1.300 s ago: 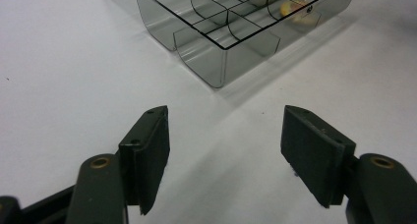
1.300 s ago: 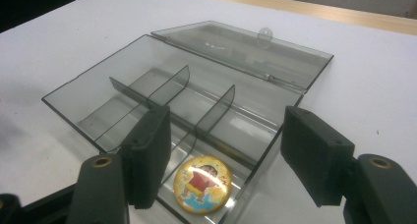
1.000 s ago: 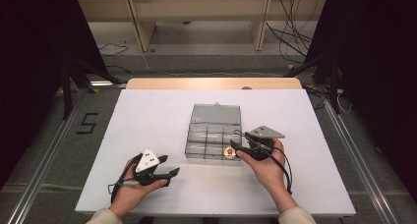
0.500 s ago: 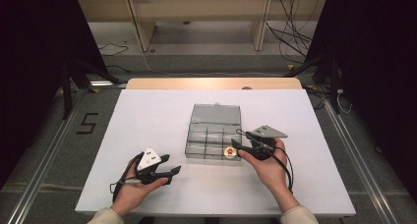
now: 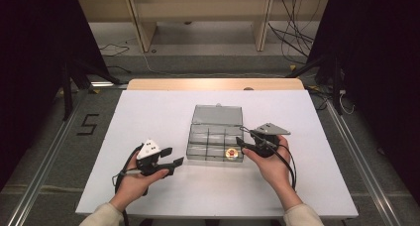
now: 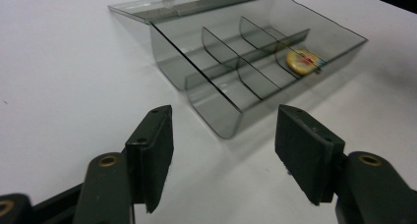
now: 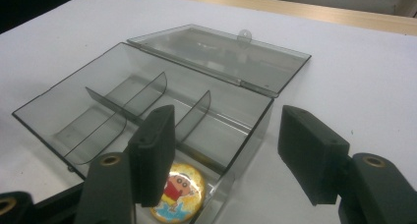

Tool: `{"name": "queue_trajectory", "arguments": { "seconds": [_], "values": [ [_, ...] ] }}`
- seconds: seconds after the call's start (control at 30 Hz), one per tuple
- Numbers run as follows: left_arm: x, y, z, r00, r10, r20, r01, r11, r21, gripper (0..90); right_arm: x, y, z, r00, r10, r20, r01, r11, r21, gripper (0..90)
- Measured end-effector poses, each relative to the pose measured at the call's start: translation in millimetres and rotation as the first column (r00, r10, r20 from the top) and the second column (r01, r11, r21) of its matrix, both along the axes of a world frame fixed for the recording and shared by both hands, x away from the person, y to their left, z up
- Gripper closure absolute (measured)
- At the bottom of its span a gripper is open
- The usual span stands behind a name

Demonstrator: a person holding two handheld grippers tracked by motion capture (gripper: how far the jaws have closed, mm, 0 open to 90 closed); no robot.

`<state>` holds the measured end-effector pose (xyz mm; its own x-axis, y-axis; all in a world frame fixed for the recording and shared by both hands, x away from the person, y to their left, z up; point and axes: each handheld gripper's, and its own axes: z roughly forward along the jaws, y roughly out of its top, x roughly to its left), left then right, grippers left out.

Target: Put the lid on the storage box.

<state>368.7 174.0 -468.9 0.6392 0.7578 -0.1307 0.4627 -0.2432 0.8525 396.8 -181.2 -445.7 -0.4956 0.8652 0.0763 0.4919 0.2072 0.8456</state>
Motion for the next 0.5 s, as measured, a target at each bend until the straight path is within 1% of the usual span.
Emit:
{"name": "queue_trajectory", "arguments": {
  "seconds": [0.13,0.23,0.27,0.4,0.5],
  "values": [
    [25.8,-2.3,3.6,0.9991,0.026,-0.035,-0.027,0.9996,-0.010,39.5,9.8,3.0,-0.4,0.9997,0.000,-0.024,0.000,1.000,-0.009,39.0],
    [46.1,-5.9,7.5,0.9976,0.046,-0.051,-0.047,0.9988,-0.014,39.5,20.1,1.7,0.5,0.9991,-0.015,-0.039,0.014,1.000,-0.013,38.3],
    [52.4,-7.8,8.9,0.9969,0.055,-0.056,-0.057,0.9981,-0.024,39.5,24.0,0.6,0.6,0.9988,-0.017,-0.045,0.017,1.000,-0.014,38.2],
    [75.7,-14.4,15.4,0.9950,0.074,-0.067,-0.075,0.9970,-0.018,39.9,38.0,-3.5,1.1,0.9965,-0.035,-0.076,0.034,0.999,-0.017,38.0],
    [91.1,-19.4,17.3,0.9928,0.082,-0.087,-0.084,0.9964,-0.012,40.3,48.2,-6.1,2.0,0.9946,-0.048,-0.092,0.047,0.999,-0.017,38.0]
  ]
}}
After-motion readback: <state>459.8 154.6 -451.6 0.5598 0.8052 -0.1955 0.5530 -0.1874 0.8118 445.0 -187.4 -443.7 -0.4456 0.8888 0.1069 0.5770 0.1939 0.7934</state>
